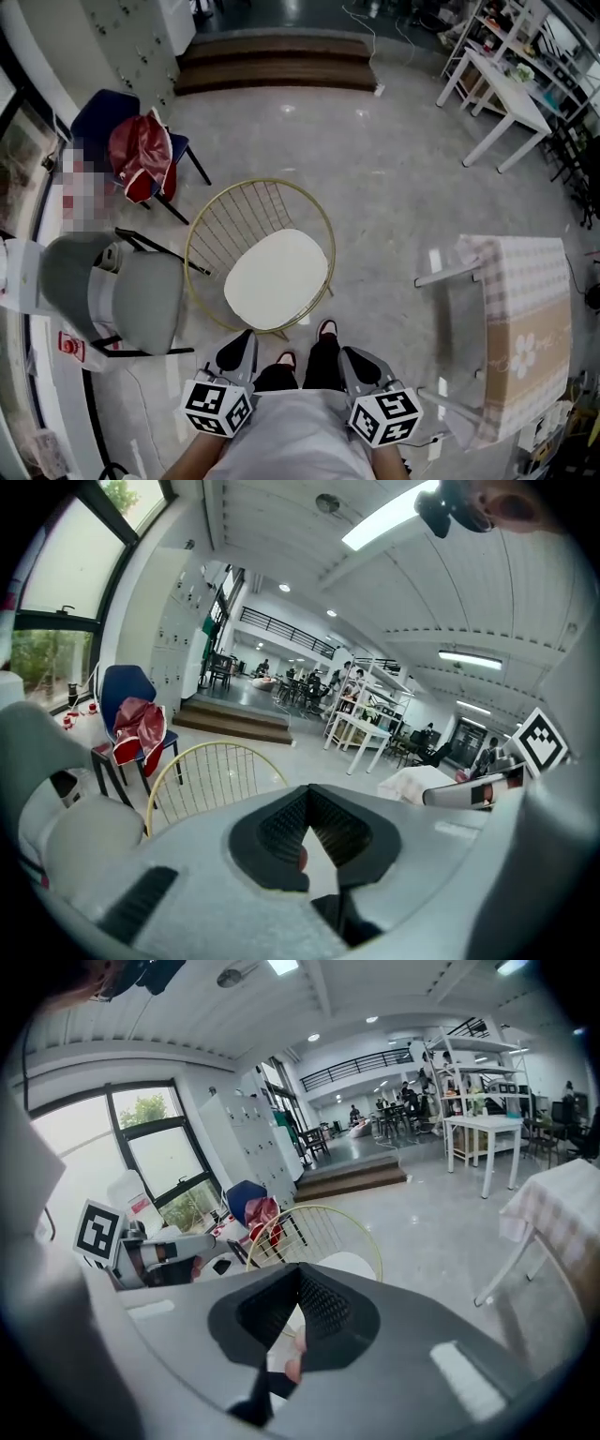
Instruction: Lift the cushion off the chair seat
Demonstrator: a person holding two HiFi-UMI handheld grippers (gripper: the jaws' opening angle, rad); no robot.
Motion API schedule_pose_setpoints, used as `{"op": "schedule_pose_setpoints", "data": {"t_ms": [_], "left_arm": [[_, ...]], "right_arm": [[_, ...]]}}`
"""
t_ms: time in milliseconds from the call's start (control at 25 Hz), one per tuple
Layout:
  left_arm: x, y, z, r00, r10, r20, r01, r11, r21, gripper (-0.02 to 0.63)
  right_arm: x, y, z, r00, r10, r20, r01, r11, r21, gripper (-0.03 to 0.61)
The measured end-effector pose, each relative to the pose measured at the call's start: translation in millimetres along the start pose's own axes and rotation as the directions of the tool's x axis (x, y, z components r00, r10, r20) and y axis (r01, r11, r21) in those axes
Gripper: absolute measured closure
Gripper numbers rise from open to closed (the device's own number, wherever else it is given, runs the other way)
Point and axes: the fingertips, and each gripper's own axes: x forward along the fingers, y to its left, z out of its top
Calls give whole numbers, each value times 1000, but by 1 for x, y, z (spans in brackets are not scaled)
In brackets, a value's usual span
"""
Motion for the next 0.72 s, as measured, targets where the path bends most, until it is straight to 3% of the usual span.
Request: {"op": "schedule_pose_setpoints", "data": {"t_ms": [240, 400, 720], "left_arm": [[21, 37, 13, 991, 133, 30, -130, 989, -68, 606], [55, 39, 21, 982, 187, 25, -183, 976, -116, 606], [93, 48, 31, 925, 379, 9, -364, 893, -266, 606]], "right_arm": [[55, -9, 32, 993, 102, -62, -106, 992, -71, 572], [81, -39, 63, 986, 124, -114, -139, 982, -131, 572], [148, -65, 110, 918, 270, -291, -340, 913, -226, 572]]}}
